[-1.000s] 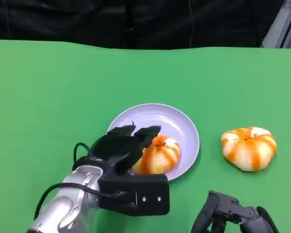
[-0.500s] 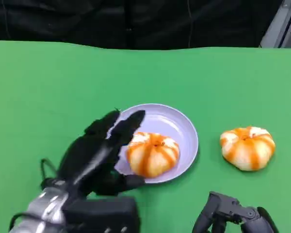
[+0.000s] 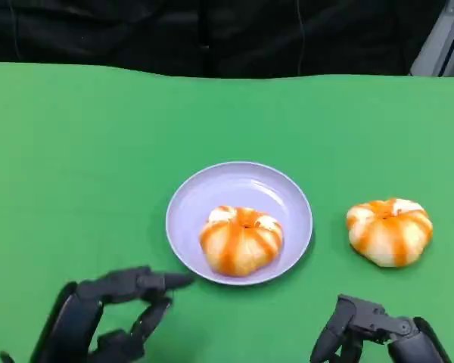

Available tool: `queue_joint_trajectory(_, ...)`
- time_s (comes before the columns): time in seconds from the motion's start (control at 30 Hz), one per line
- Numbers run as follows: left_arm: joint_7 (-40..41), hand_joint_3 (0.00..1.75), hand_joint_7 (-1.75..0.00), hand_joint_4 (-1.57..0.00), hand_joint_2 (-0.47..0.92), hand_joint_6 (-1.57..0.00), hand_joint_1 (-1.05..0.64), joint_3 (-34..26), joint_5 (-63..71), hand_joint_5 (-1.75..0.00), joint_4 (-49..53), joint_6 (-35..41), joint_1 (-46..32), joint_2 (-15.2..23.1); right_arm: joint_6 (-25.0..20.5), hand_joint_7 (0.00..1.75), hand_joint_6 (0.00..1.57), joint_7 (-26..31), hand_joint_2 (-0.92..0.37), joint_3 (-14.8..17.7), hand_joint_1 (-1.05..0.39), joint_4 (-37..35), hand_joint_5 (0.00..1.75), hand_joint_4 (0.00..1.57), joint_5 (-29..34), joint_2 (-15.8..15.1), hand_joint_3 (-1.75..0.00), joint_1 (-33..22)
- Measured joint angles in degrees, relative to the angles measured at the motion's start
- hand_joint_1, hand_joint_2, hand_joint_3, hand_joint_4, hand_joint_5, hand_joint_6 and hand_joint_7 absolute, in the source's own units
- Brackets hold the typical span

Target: Grasp the bread from the table and place it into the plate.

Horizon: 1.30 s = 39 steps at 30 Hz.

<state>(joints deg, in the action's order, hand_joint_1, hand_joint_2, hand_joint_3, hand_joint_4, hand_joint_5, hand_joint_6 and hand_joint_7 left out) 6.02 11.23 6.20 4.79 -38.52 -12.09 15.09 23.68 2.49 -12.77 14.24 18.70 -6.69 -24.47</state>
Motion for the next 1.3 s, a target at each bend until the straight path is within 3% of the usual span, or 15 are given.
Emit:
queue_joint_trajectory(0.07, -1.15, 1.33, -1.31, -0.92, 0.43, -0.85, 0.00, -0.30, -2.50, -1.63, -2.99, 2.26, -1.79, -1.62, 0.02, 1.34, 0.79, -0.46, -0.27, 0.63, -0.08, 0.03, 1.68, 0.87, -0.48, -0.29, -1.45, -0.19)
queue_joint_trajectory(0.1, -1.44, 1.34, -1.36, -0.92, 0.42, -0.83, 0.00, -0.41, -3.35, -1.65, -4.91, 3.34, -3.01, -2.63, 0.02, 1.35, 0.79, -0.70, -0.27, 1.04, -0.08, 0.05, 1.68, 0.87, -0.83, -0.54, -1.45, -0.33)
queue_joint_trajectory(0.3, -2.03, 1.44, -1.49, -0.91, 0.32, -0.82, 0.01, -2.08, -1.86, -1.70, -7.91, 6.09, -5.80, -5.22, 0.03, 1.38, 0.77, -1.68, -0.30, 1.94, -0.12, 0.04, 1.70, 0.85, -2.50, -0.96, -1.43, -0.46)
queue_joint_trajectory(0.93, -4.99, 1.35, -1.45, -0.88, 0.36, -0.81, 0.02, -6.35, -0.79, -1.69, -2.50, 4.62, -0.37, -6.16, -0.93, 1.40, 0.74, -2.22, -0.30, 1.29, -0.08, -0.81, 1.72, 0.82, -2.01, -0.27, -1.43, 1.64)
queue_joint_trajectory(1.3, -6.30, 1.32, -1.42, -0.89, 0.37, -0.82, -0.01, -6.96, -0.30, -1.66, -2.50, 4.81, -0.30, -6.49, 0.07, 1.40, 0.72, -1.81, -0.37, 1.37, -0.07, -2.02, 1.75, 0.81, -1.22, 0.00, -1.34, 1.42)
